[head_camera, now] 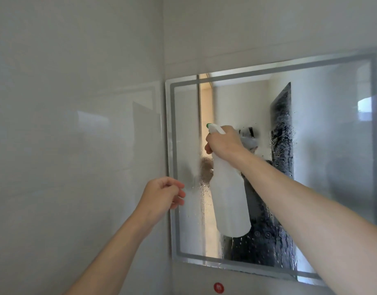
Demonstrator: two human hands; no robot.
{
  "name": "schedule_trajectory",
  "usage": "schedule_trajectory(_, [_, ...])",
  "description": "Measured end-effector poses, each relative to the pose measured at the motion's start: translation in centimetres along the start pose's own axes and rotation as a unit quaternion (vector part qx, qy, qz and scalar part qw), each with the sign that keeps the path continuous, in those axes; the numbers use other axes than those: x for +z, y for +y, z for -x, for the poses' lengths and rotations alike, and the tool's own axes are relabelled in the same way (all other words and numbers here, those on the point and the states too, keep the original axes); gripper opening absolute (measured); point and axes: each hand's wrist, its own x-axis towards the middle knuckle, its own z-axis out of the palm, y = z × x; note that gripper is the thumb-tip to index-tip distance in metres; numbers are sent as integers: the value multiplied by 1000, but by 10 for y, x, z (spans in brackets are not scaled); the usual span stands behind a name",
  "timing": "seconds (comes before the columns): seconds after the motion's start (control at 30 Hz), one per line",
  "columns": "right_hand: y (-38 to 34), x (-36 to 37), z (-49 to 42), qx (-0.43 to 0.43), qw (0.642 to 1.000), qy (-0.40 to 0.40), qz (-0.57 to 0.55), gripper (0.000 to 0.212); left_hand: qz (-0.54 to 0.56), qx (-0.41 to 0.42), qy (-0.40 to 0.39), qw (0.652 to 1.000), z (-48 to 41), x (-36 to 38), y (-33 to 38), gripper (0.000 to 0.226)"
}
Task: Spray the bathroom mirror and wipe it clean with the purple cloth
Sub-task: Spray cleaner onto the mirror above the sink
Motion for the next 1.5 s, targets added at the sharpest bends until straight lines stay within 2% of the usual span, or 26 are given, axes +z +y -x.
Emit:
schedule_trajectory(0.13, [-15,-5,-7,-12,1000,9,20,10,-2,12,-2,1000,-1,-3,13,24])
schedule_trajectory(0.43, [-14,-31,-18,0,998,59,30,19,-17,36,-11,999,-6,1,37,25])
schedule_trajectory(0.53, [-13,-54,-21,14,996,87,16,29,-24,52,-21,998,-9,13,50,25])
schedule_trajectory(0.8, [-5,-131,2,15,988,125,94,26,-25,111,-76,991,-11,49,84,25])
schedule_trajectory(0.97, [7,-175,18,35,976,168,138,19,-4,118,-108,987,-8,80,95,25])
schedule_trajectory(1.1, [18,-208,21,45,971,209,103,29,-5,127,-134,983,-8,105,97,24])
schedule_trajectory(1.23, [20,-244,32,47,963,248,97,17,11,131,-153,979,-6,132,102,23])
schedule_trajectory(1.4, [22,-279,54,87,941,289,151,27,7,154,-173,973,2,161,113,22])
schedule_trajectory(1.5, [25,-290,67,102,934,310,146,35,3,168,-187,968,7,172,121,22])
